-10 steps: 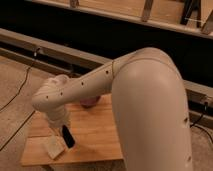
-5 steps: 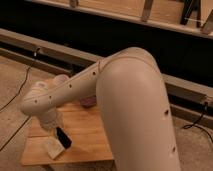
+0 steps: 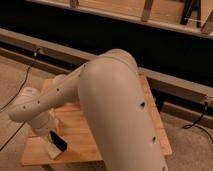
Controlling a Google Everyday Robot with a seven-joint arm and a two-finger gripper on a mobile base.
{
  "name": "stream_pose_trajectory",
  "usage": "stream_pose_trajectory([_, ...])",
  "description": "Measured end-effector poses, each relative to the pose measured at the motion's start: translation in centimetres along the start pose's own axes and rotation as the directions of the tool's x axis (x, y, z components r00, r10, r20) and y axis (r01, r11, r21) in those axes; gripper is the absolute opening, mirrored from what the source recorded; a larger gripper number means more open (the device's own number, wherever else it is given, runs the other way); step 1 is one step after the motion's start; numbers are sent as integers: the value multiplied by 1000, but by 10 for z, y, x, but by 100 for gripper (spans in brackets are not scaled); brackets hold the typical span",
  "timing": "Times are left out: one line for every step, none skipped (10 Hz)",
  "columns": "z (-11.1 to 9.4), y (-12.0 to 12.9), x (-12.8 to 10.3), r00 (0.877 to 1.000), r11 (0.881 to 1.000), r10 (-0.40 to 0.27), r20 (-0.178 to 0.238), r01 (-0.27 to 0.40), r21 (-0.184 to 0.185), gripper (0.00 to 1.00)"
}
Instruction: Place the eraser on the white sponge
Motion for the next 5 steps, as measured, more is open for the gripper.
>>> stream_pose_trajectory([3,3,-5,1000,1000,-19,-6,19,5,0])
stream_pose_trajectory([6,5,-9,999,999,-31,-9,31,9,0])
stream_pose_trajectory([10,5,-15,999,999,-42,-16,42,12,0])
stream_pose_trajectory([14,5,-18,999,999,-47,-19,47,14,0])
stream_pose_trajectory([16,5,-20,999,999,-50,-21,50,13,0])
